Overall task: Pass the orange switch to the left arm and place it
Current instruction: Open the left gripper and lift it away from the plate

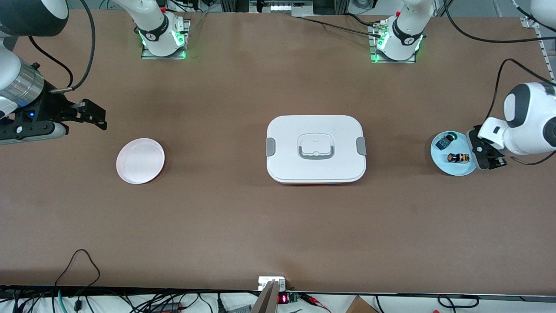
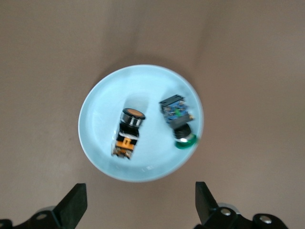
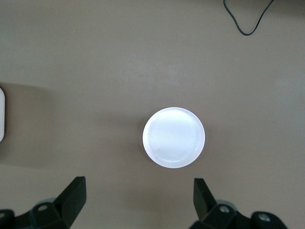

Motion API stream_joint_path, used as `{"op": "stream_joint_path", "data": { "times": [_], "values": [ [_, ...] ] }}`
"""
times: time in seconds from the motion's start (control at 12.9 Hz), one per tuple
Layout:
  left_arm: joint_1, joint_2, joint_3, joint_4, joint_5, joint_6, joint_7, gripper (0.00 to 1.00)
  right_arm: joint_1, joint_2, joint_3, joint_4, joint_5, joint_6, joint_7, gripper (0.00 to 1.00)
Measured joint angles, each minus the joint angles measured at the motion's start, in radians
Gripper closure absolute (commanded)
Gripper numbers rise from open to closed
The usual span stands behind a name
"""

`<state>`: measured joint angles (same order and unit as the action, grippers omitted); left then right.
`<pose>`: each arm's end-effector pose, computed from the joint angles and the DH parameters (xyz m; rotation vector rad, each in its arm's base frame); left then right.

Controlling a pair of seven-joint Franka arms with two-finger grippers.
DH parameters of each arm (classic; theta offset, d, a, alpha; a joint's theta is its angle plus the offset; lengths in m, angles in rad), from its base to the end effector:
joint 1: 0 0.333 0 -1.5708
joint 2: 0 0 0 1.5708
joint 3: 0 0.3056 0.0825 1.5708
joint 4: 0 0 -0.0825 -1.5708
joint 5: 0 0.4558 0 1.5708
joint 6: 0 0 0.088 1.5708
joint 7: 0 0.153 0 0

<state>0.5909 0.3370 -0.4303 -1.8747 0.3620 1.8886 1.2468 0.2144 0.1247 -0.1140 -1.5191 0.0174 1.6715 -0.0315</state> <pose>0.6203 0.1431 0.2342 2.4816 -1.7876 -0.5137 0.6686 0.0732 0.5250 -3.1303 -0.2061 -0.0445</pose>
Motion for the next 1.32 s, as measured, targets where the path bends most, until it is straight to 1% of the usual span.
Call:
{"op": "stream_joint_path", "data": {
  "times": [0.16, 0.31, 0.47, 0.7, 0.93, 1.01, 1.24, 1.32],
  "values": [
    [-0.003, -0.010, -0.073, 0.122, -0.001, -0.193, -0.145, 0.00, 0.000, 0.000, 0.000, 0.000, 0.000, 0.000, 0.000, 0.00],
    [-0.005, -0.011, -0.131, 0.188, -0.003, -0.302, -0.319, 0.00, 0.000, 0.000, 0.000, 0.000, 0.000, 0.000, 0.000, 0.00],
    [-0.006, -0.011, -0.185, 0.230, -0.029, -0.375, -0.506, 0.00, 0.000, 0.000, 0.000, 0.000, 0.000, 0.000, 0.000, 0.00],
    [-0.017, -0.010, -0.247, 0.293, -0.105, -0.435, -0.780, 0.00, 0.000, 0.000, 0.000, 0.000, 0.000, 0.000, 0.000, 0.00],
    [-0.024, -0.011, -0.323, 0.356, -0.111, -0.467, -1.046, 0.00, 0.000, 0.000, -0.001, 0.000, 0.000, 0.000, 0.001, 0.00],
    [-0.026, -0.011, -0.337, 0.375, -0.111, -0.471, -1.106, 0.00, -0.001, 0.000, -0.001, 0.000, 0.000, 0.000, 0.001, 0.00],
    [-0.027, -0.013, -0.337, 0.456, -0.111, -0.483, -1.154, 0.00, -0.001, 0.000, -0.001, 0.000, 0.000, 0.000, 0.001, 0.00],
    [-0.045, -0.022, -0.314, 0.477, -0.111, -0.483, -1.158, 0.00, -0.001, 0.000, -0.001, 0.000, 0.000, 0.000, 0.001, 0.00]
  ]
}}
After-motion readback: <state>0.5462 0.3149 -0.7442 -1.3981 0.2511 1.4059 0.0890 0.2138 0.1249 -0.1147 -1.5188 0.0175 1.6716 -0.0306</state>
